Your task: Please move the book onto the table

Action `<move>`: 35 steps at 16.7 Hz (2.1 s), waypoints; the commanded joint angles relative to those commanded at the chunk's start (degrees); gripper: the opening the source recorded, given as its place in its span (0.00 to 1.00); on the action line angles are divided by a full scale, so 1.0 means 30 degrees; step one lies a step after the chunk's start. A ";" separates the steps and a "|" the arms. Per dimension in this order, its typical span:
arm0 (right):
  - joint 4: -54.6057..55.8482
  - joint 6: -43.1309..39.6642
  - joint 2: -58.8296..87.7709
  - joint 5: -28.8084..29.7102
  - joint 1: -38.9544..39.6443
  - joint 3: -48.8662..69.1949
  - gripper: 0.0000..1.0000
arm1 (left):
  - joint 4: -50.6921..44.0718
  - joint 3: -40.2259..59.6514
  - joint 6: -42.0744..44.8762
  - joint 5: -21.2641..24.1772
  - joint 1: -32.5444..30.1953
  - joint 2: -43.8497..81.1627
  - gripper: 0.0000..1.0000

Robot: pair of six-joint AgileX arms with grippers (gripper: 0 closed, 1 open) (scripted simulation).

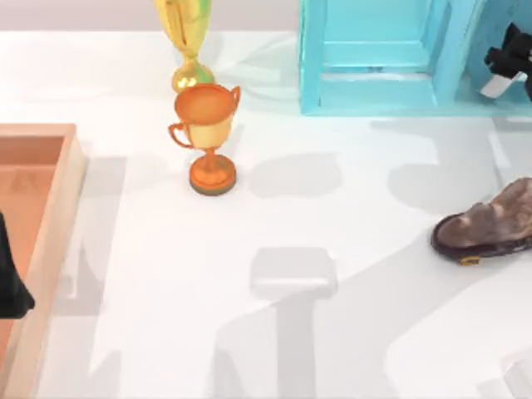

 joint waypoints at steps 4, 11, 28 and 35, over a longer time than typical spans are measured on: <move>-0.1523 -0.0010 -0.2664 -0.0106 -0.0022 -0.1429 0.00 | 0.0000 0.0000 0.0000 0.0000 0.0000 0.0000 1.00; -0.6382 0.0033 -1.2833 -0.0356 -0.0256 -0.6004 0.00 | 0.0000 0.0000 0.0000 0.0000 0.0000 0.0000 1.00; -1.1632 -0.0540 -2.2200 -0.0212 0.0318 -1.0861 0.00 | 0.0000 0.0000 0.0000 0.0000 0.0000 0.0000 1.00; -1.1927 -0.8377 -1.7329 0.6027 0.8830 -1.0644 0.00 | 0.0000 0.0000 0.0000 0.0000 0.0000 0.0000 1.00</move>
